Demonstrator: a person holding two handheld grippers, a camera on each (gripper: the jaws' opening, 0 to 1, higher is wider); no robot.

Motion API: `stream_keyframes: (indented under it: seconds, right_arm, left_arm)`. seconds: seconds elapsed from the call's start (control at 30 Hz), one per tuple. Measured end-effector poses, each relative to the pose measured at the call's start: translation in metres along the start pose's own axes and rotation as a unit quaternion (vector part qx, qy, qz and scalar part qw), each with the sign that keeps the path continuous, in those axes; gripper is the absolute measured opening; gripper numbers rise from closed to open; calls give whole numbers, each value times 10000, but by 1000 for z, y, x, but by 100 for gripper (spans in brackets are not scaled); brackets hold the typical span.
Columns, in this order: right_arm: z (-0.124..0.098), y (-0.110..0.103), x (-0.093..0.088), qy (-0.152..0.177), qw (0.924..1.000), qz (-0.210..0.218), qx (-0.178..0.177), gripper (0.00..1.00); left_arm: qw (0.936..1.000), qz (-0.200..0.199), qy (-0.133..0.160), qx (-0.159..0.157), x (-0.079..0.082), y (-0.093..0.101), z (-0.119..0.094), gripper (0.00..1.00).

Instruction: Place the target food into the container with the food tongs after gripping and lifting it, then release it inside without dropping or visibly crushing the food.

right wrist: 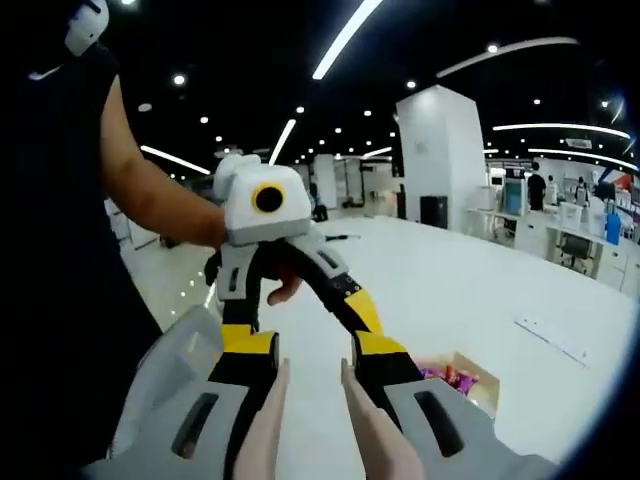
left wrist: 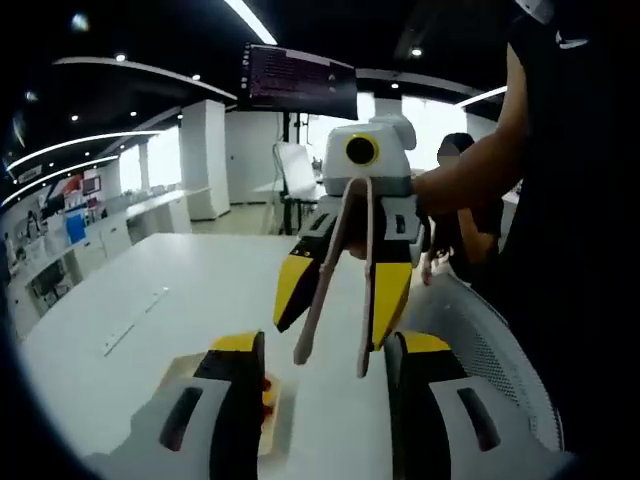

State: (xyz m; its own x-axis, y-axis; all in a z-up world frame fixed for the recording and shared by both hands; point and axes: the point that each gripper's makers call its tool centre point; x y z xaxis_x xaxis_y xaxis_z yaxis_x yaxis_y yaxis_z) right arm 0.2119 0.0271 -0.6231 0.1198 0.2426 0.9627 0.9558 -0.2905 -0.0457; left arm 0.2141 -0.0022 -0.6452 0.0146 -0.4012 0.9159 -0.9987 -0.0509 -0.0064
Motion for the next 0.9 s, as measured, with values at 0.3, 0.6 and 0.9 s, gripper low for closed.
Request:
stream_keyframes:
  seconds: [0.3, 0.6, 0.9]
  right_arm:
    - [3, -1, 2, 18, 9999, 68, 92, 27]
    - [9, -2, -2, -8, 9994, 195, 286, 24]
    - [6, 9, -15, -392, 9979, 387, 329, 22]
  left_arm:
    - [9998, -117, 122, -101, 3, 5, -2, 38]
    - [10000, 18, 22, -74, -9, 7, -9, 20]
    - [9998, 123, -116, 119, -14, -6, -9, 15]
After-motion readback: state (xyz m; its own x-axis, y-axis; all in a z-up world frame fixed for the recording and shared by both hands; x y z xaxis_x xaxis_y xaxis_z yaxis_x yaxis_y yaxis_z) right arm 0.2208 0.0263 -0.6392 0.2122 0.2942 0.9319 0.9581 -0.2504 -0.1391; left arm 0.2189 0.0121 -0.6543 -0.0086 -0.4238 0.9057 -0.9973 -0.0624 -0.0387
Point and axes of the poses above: the point that each gripper's makers call its tool centre point, and the gripper's own axes: z roughly forward along the fingers, y roughly to its right, x roughly out of its top, and after that the axes turned 3 degrees about -y, right-handed
